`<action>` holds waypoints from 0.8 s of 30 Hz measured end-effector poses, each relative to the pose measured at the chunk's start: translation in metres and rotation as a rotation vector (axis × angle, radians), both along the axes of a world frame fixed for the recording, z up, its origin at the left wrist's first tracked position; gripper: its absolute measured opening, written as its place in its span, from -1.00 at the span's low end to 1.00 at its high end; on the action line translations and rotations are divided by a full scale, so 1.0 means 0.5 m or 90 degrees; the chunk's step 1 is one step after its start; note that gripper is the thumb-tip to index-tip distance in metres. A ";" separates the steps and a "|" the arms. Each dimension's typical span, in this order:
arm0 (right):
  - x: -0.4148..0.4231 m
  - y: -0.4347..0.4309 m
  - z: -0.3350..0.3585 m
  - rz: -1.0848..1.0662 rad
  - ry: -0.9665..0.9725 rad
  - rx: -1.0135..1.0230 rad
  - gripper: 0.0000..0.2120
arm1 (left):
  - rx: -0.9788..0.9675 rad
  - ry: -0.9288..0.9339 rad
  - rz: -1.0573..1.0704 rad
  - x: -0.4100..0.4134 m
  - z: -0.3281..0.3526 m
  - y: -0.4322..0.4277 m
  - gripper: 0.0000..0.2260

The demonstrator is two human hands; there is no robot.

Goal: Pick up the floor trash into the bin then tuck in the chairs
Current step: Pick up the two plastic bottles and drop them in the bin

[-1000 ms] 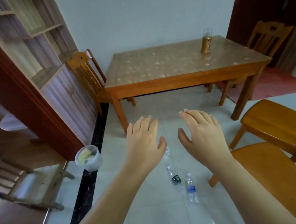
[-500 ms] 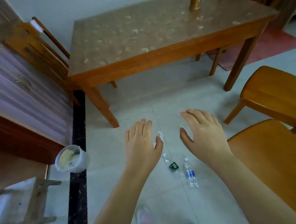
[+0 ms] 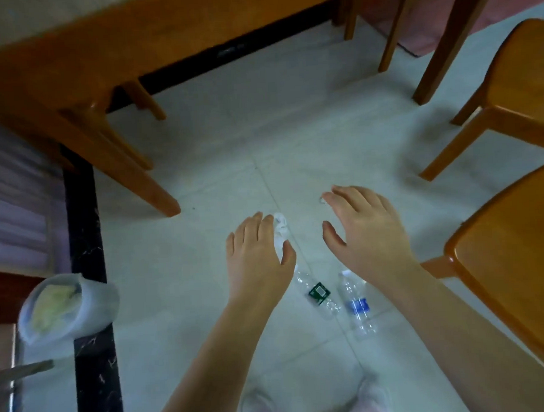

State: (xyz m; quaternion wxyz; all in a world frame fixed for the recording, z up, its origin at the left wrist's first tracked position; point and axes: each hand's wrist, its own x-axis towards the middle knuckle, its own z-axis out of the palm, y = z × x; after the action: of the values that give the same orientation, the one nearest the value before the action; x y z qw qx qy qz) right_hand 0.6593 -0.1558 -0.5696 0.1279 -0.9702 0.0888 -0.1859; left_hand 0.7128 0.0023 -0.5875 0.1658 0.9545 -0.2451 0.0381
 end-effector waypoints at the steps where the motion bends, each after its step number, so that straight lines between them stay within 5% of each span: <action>1: -0.001 -0.012 -0.049 -0.008 0.005 0.002 -0.60 | -0.001 0.011 0.004 0.002 -0.049 -0.009 -0.58; 13: -0.051 -0.110 -0.589 -0.085 0.103 0.025 -0.64 | -0.030 0.241 0.093 -0.026 -0.582 -0.108 -0.56; 24: -0.113 -0.143 -0.902 -0.115 0.182 0.018 -0.64 | -0.033 0.303 0.184 -0.063 -0.884 -0.132 -0.52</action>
State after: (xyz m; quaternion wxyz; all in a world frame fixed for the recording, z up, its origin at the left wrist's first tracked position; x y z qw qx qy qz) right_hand 0.6026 -0.2272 -1.0208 0.1107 -0.9728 0.1956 -0.0556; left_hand 0.6812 -0.0638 -1.0295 0.2362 0.9570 -0.0596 -0.1576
